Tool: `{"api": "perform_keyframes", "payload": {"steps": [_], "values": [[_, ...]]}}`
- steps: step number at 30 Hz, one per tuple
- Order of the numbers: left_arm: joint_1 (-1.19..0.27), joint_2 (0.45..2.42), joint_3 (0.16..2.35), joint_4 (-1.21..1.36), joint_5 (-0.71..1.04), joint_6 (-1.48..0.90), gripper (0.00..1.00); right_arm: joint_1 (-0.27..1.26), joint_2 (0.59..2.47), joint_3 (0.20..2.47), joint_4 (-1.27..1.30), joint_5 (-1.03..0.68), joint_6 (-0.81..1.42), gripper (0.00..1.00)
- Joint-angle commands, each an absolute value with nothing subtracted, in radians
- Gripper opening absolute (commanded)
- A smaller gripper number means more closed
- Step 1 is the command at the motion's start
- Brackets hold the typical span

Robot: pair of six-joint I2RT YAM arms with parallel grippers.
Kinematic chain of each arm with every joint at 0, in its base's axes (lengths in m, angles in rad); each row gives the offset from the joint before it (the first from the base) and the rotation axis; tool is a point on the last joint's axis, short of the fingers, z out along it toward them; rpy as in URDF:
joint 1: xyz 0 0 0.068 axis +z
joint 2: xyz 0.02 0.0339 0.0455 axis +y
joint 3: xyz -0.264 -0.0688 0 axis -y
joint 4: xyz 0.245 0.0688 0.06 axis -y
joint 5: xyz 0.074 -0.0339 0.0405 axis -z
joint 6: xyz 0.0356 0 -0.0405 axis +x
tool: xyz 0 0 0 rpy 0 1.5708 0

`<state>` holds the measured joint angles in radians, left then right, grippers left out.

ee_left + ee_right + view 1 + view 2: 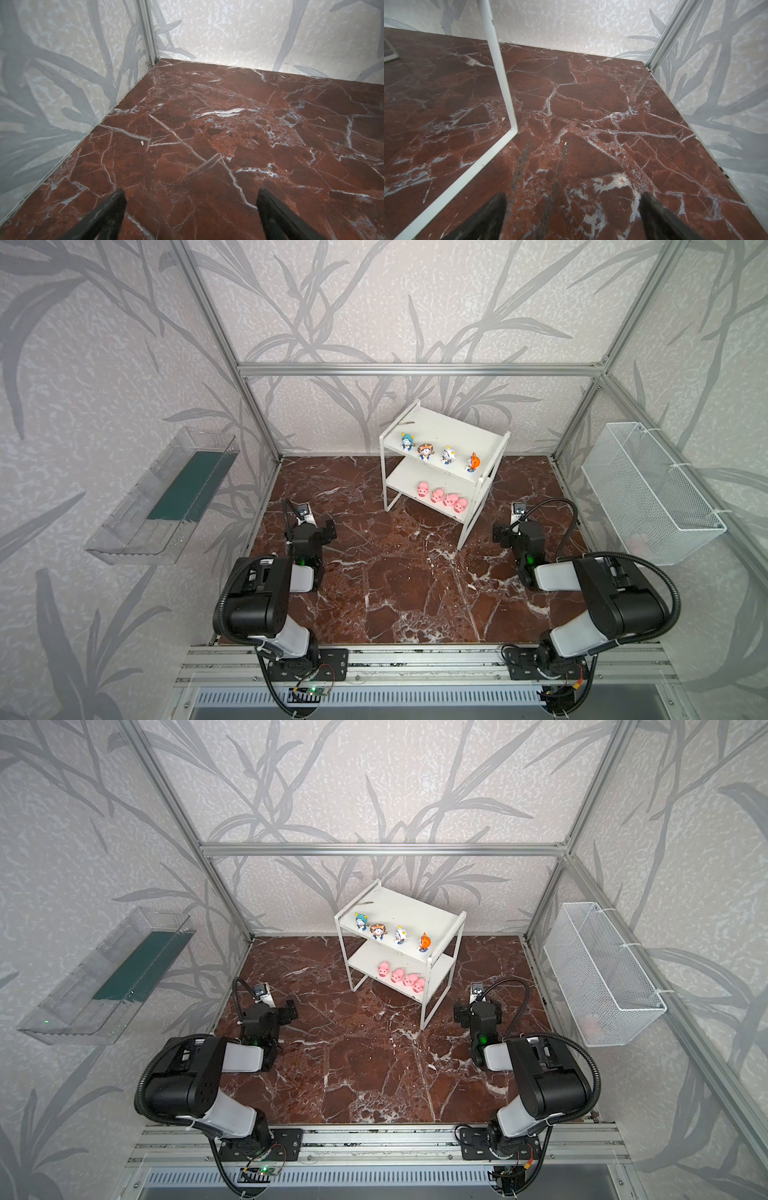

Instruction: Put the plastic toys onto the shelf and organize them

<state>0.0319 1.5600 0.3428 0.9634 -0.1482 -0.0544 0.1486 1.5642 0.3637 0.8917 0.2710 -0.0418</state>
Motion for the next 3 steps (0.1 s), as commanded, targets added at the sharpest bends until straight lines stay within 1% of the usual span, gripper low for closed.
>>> {"api": "perform_keyframes", "payload": {"steps": [1,3], "values": [[0.028,1.563,0.365,0.959,-0.067,-0.008,0.99,0.146,1.546,0.383,0.894,0.282,-0.031,0.99],[0.028,1.562,0.367,0.954,-0.067,-0.007,0.99,0.146,1.546,0.384,0.894,0.282,-0.032,0.99]]}}
